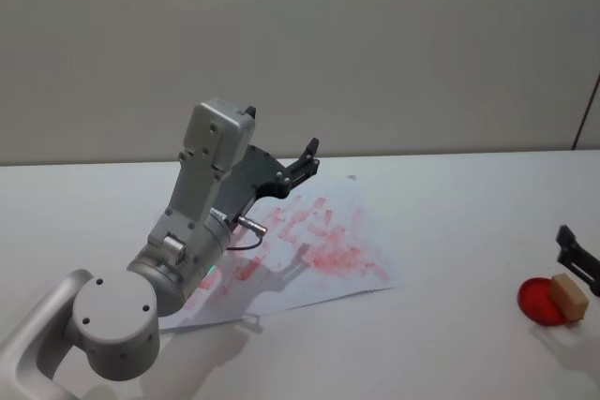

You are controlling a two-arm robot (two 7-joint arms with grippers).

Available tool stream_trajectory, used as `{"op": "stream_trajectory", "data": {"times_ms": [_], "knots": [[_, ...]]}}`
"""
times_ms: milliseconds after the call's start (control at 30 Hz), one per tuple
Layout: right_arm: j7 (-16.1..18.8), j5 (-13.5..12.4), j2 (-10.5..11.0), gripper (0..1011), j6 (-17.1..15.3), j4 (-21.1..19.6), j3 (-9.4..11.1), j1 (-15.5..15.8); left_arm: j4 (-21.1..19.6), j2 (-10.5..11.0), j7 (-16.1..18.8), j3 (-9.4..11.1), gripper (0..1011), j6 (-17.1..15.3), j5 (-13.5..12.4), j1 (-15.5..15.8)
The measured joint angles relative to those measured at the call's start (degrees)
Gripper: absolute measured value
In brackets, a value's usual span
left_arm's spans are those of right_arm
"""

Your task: Use the one hand to pick up the stamp and affix it onto the A4 paper.

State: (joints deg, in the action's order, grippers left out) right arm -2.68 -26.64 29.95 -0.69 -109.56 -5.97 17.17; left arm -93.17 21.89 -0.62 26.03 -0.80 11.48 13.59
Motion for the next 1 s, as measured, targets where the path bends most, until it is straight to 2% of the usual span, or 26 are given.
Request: {"op": "stream_trajectory", "data": {"times_ms": [133, 333, 667, 1000], "knots": [[-0.4, -1.6, 1.2, 1001, -0.8, -0.7, 0.9, 1.8, 0.0, 0.0, 0.0, 0.0, 1001, 0.0, 0.0, 0.0], [-0.3, -2.8, 2.0, 1001, -2.9, -0.8, 1.5, 2.4, 0.0, 0.0, 0.0, 0.0, 1001, 0.0, 0.0, 0.0], [1.4, -3.5, 1.7, 1001, -7.6, 0.7, 1.3, 0.8, 0.0, 0.0, 0.0, 0.0, 1001, 0.0, 0.0, 0.0], [2.4, -3.1, 1.0, 1001, -12.4, 2.2, 0.6, -0.7, 0.0, 0.0, 0.0, 0.0, 1001, 0.0, 0.0, 0.0]]}}
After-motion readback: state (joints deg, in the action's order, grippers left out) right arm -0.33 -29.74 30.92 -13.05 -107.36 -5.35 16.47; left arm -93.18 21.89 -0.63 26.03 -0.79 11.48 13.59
